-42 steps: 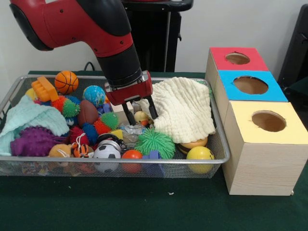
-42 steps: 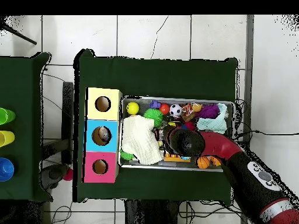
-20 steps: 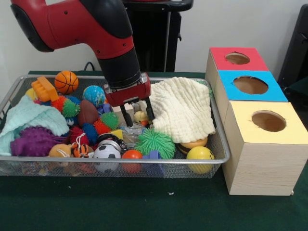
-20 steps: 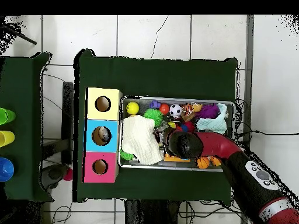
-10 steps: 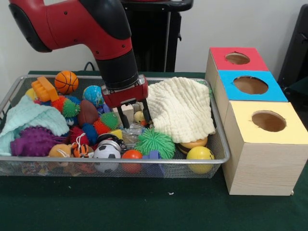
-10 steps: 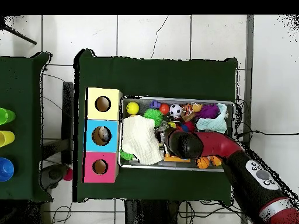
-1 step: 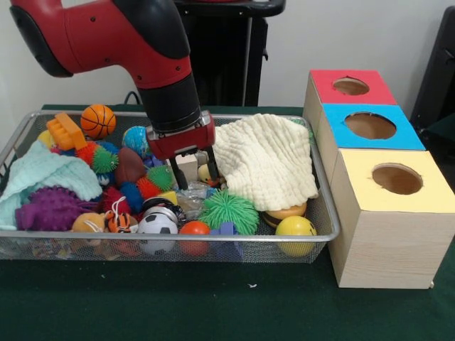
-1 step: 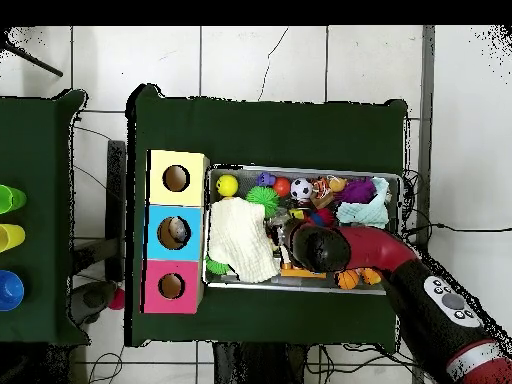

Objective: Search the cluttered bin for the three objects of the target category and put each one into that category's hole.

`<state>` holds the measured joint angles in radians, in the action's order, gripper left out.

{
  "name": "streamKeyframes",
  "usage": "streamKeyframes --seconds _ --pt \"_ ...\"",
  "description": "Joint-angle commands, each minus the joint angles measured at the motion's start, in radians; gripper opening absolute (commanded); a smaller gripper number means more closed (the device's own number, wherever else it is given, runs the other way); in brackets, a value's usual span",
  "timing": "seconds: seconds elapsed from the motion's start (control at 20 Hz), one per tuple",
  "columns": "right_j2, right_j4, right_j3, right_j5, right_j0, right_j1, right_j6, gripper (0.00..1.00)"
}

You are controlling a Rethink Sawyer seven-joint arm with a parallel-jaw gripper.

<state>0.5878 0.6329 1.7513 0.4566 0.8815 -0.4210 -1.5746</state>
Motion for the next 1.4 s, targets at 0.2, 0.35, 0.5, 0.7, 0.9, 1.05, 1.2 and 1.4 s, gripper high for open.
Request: streamKeyframes --seconds 0.2,0.35,0.5,0.7,0.9,1.05,1.2,1.4 --pt "-0.002 0.109 -0.106 0.076 0.051 0.029 0.216 1.00" --pt "0.008 0.094 -0.095 0.082 0.061 0.024 0.198 1.00" --pt "0.019 0.062 -0.089 0.099 0.058 0.012 0.167 1.00" --pt "0.026 0.038 -0.085 0.121 0.047 -0.002 0.145 1.00" --pt "0.023 0.035 -0.084 0.118 0.036 -0.017 0.126 1.00" --pt "0.019 0.037 -0.083 0.106 0.036 -0.015 0.116 1.00" --pt "0.020 0.037 -0.084 0.099 0.038 -0.011 0.112 1.00" --pt "0.026 0.020 -0.085 0.071 0.045 0.005 0.079 1.00"
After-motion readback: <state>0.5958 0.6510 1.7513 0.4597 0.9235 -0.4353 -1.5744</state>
